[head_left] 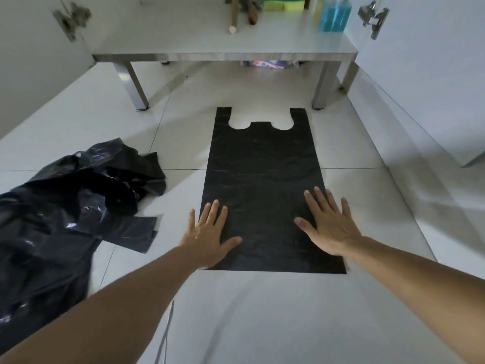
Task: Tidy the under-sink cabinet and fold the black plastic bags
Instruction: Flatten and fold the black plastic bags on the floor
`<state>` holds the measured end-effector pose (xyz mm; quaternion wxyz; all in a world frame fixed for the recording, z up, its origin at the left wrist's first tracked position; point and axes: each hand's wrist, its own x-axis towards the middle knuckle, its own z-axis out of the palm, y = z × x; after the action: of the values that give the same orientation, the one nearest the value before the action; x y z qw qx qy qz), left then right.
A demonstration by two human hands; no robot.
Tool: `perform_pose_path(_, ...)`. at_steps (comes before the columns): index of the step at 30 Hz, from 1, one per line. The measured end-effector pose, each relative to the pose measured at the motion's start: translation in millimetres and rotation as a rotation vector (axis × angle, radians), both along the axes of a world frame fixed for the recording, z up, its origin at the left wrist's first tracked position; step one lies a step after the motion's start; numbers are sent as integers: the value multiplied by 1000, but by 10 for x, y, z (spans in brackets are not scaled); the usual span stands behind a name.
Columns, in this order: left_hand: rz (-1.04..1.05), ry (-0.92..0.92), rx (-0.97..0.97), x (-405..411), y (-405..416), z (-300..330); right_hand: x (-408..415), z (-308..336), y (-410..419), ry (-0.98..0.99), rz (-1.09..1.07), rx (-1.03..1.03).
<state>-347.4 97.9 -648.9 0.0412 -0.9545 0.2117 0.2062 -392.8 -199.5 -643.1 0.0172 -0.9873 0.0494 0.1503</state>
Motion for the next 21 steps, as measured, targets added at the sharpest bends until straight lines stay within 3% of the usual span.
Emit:
perform_pose_path(5,145,156,88,381,390,840,429,803,418,-52,95,120)
perform_pose_path(11,257,38,36,632,1038,1597,890,1517,1381,52,175,188)
perform_pose_path(21,530,-153,117,337,2157,1239,1189,1124,2845,-7,401,352)
